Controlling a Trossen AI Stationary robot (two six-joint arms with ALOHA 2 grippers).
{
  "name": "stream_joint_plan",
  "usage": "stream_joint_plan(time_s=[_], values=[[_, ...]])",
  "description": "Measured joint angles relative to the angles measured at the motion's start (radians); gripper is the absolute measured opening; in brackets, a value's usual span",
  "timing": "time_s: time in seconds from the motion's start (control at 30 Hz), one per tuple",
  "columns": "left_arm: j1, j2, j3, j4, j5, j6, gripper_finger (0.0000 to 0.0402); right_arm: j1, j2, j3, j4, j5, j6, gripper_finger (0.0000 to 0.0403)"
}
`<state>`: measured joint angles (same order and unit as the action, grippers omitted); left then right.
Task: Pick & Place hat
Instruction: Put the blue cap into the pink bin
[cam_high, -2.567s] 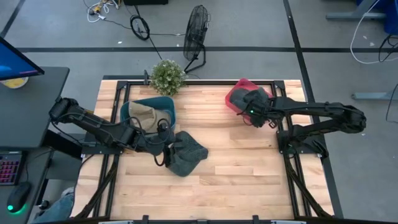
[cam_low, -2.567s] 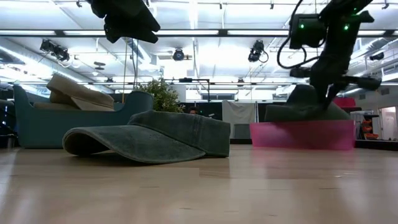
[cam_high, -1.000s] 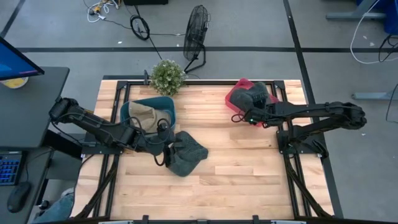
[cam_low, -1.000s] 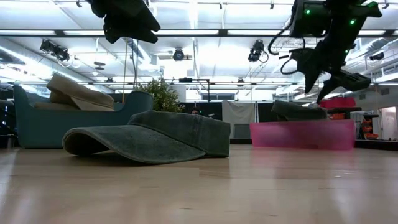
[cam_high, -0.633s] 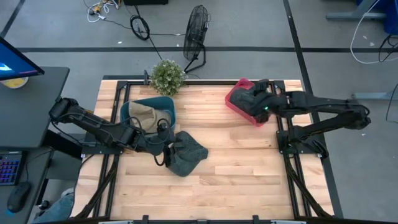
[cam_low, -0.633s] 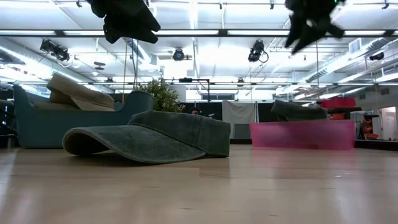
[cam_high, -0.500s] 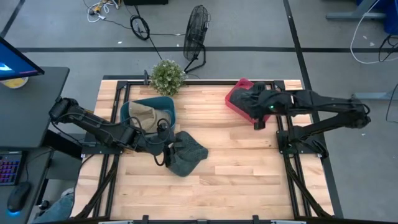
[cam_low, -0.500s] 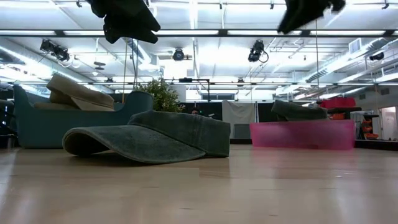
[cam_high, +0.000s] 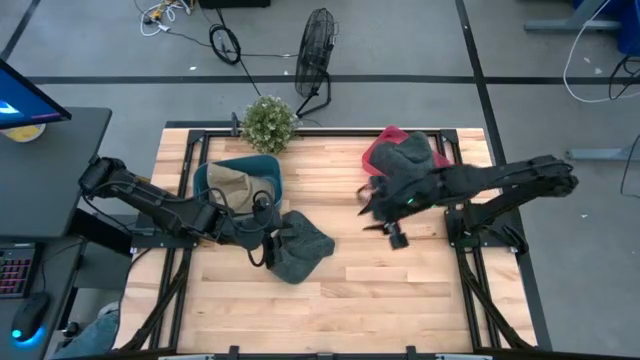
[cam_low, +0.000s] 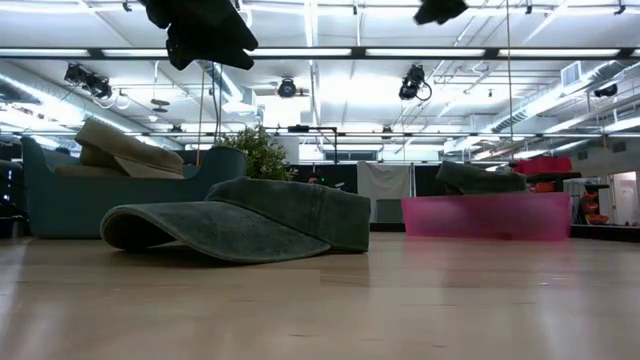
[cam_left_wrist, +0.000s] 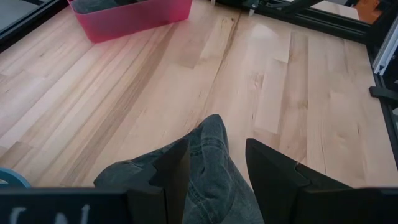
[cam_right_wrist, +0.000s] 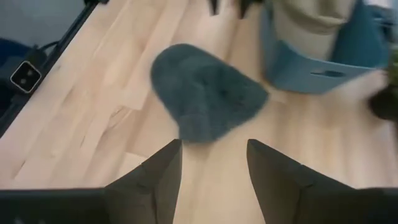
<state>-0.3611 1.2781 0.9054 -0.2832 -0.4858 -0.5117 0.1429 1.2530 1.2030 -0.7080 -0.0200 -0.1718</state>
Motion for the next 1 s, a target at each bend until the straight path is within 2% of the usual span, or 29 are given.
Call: stream_joint_plan(time_s=[0.27, 0.5, 0.67, 1.0], values=[[0.000, 0.000, 0.000, 0.000, 0.000, -0.001, 0.0160, 0.112, 0.256, 0.000, 0.188, 0.000, -0.049, 0.0186], [0.000, 0.000, 0.000, 0.000, 0.000, 0.000, 0.0160, 0.155, 0.421, 0.000, 0.304, 0.006, -0.075, 0.0186], [0.000, 0.000, 0.000, 0.000, 0.000, 0.000, 0.0160, 0.146, 0.494, 0.000, 0.436, 0.063, -0.071, 0.0186], [0.000, 0.000, 0.000, 0.001, 0.000, -0.001, 0.0160, 0.072, 0.629, -0.001, 0.657, 0.065, 0.000, 0.0186]])
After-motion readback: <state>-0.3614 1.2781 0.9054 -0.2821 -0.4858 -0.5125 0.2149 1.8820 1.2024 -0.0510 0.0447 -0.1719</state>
